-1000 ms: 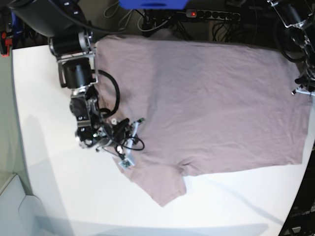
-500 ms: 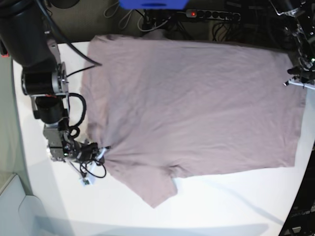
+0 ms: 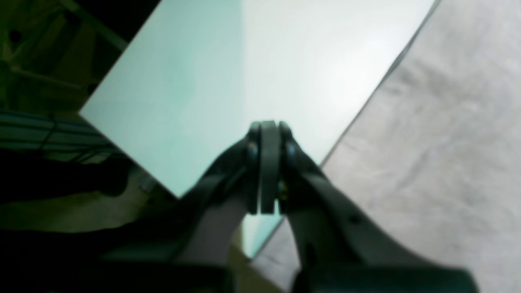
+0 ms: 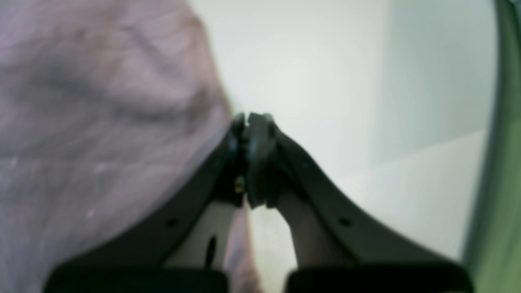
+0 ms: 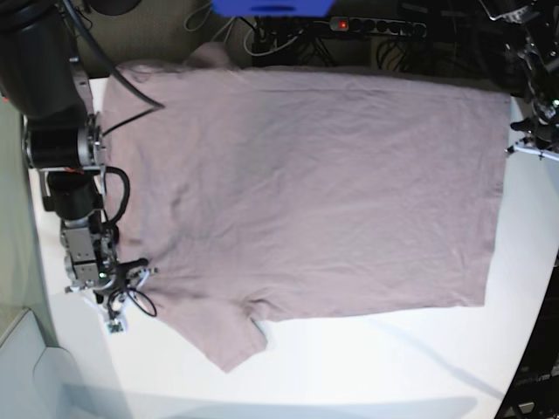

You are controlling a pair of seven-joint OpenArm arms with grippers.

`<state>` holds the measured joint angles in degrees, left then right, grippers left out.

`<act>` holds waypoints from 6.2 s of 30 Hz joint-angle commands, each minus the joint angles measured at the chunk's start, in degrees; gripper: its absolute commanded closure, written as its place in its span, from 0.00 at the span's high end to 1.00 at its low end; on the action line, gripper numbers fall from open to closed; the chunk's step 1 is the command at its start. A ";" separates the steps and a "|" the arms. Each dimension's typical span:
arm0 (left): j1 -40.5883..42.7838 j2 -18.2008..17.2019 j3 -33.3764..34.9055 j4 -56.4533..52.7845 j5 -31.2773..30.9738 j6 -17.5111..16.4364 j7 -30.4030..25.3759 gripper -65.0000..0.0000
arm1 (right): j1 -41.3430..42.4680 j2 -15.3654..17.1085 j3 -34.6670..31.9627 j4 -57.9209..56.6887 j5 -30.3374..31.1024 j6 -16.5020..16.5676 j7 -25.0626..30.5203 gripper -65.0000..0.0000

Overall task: Layout the t-shirt on the table in an organized manner, then fold the t-shirt properly
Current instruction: 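Drag the grasped shirt edge away from the left gripper to flatten it, then move the right gripper to the shirt's collar corner and grasp it, then pull the collar corner with the right gripper away from the left gripper, then grasp the shirt's collar-side corners with both grippers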

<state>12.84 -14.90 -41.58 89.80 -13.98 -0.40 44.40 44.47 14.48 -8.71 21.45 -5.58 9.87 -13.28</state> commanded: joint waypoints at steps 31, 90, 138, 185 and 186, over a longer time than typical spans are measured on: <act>-13.32 -3.79 13.32 -25.49 0.75 0.10 -0.31 0.01 | -27.37 -9.16 1.11 60.88 0.09 17.08 -38.81 0.00; -18.78 -2.03 13.32 -20.39 0.66 0.10 5.05 0.01 | -27.46 -5.56 1.46 49.62 0.00 14.88 -33.71 0.00; -2.60 -1.94 12.70 6.51 0.66 0.10 12.61 0.01 | -52.34 0.07 5.94 73.18 0.00 23.76 -43.03 0.00; 2.15 -8.01 17.45 -5.01 0.04 0.01 2.06 0.01 | -64.82 -3.45 11.39 94.11 0.00 23.76 -43.56 0.00; 2.15 -7.39 17.28 -4.13 0.04 0.01 2.06 0.01 | -64.82 -3.54 11.39 94.11 0.09 23.76 -43.56 0.00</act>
<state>15.07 -21.82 -24.12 84.77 -13.41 -0.16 46.33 -20.51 10.61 2.48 114.52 -5.58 33.43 -57.36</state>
